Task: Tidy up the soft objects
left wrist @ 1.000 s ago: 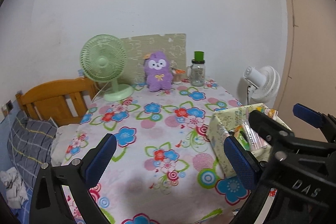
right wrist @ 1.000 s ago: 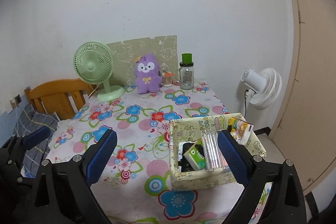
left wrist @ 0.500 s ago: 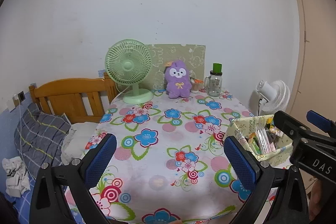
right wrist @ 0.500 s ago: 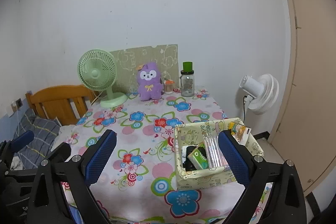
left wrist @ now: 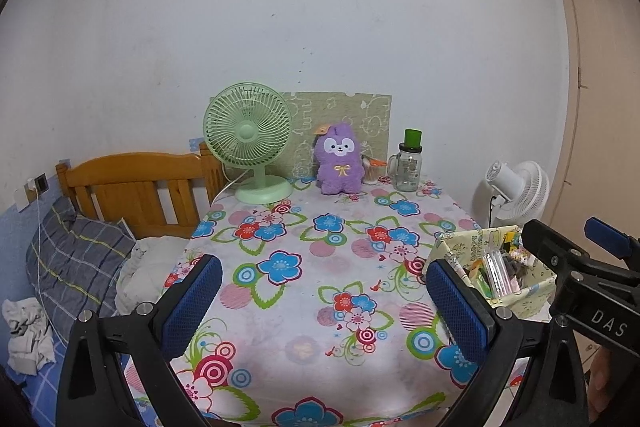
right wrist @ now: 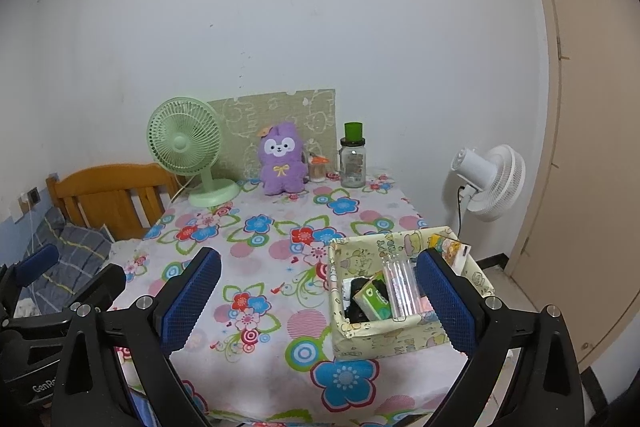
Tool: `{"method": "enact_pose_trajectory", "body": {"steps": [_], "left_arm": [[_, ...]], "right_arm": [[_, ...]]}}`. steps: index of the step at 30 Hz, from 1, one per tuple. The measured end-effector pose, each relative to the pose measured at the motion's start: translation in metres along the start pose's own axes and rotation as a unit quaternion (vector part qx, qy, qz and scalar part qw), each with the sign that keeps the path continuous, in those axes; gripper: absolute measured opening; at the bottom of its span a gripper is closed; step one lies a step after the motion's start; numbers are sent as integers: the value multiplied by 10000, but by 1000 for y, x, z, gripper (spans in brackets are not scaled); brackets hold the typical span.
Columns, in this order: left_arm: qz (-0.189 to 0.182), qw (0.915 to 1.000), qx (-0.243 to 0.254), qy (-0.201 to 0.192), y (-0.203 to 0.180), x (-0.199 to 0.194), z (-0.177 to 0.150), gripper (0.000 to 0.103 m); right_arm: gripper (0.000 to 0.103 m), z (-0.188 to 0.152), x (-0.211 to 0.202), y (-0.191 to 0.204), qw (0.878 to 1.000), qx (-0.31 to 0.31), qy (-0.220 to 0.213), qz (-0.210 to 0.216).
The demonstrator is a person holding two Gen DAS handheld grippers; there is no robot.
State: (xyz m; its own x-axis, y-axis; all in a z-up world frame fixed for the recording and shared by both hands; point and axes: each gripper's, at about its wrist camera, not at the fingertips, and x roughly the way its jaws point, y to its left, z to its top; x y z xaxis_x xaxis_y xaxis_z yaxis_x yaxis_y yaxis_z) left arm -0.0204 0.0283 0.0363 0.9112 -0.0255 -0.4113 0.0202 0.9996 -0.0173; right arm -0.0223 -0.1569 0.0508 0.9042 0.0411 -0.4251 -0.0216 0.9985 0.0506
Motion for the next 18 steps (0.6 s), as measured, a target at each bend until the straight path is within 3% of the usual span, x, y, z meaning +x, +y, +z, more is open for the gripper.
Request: {"method": "enact_pose_trajectory", "body": {"steps": [18], "left_arm": [[3,10000,3,15,-1,0,0,103]], "right_arm": [[100,-1,2,-2,10000,-9,23,-39]]}}
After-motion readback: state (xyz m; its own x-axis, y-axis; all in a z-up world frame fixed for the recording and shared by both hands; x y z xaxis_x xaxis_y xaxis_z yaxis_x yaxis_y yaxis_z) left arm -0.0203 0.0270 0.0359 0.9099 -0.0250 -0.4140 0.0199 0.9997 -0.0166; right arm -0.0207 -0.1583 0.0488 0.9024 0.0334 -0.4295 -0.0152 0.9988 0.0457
